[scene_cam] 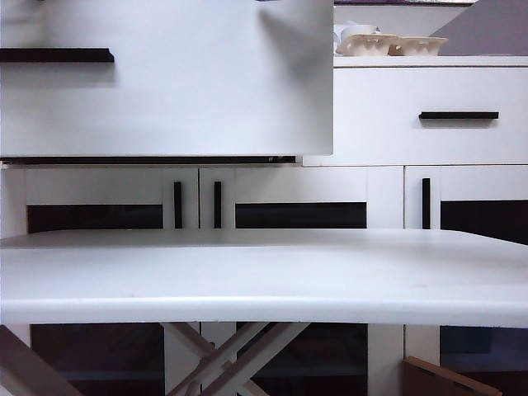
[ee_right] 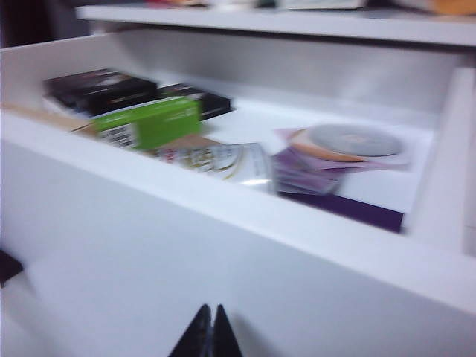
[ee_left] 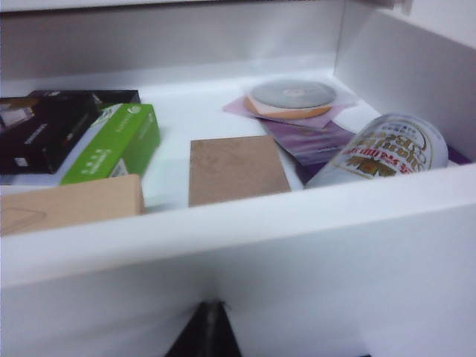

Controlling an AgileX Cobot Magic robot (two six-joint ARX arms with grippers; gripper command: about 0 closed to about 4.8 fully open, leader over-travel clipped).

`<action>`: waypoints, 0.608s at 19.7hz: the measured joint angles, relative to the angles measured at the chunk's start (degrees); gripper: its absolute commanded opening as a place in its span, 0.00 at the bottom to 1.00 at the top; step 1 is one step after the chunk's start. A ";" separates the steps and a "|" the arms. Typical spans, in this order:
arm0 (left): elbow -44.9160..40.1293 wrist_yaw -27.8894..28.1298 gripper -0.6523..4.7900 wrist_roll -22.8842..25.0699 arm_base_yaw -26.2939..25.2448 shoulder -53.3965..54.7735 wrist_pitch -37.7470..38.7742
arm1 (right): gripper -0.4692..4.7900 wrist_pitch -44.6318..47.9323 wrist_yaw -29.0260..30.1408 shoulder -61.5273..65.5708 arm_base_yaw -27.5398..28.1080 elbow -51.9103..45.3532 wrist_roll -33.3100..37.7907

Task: Pick up a can of beer from the white table, open the left drawer, place the beer inside the drawer, and finally close the drawer.

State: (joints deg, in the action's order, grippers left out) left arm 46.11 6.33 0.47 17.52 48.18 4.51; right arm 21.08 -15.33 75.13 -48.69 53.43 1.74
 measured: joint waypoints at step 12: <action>0.00 1.46 0.11 1.01 -0.15 10.51 -11.96 | 0.08 2.16 3.34 2.03 7.37 0.20 -0.02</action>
State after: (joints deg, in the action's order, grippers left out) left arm 46.11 7.79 1.48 17.37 58.70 -7.44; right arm 23.24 -11.99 77.17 -41.32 53.63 1.72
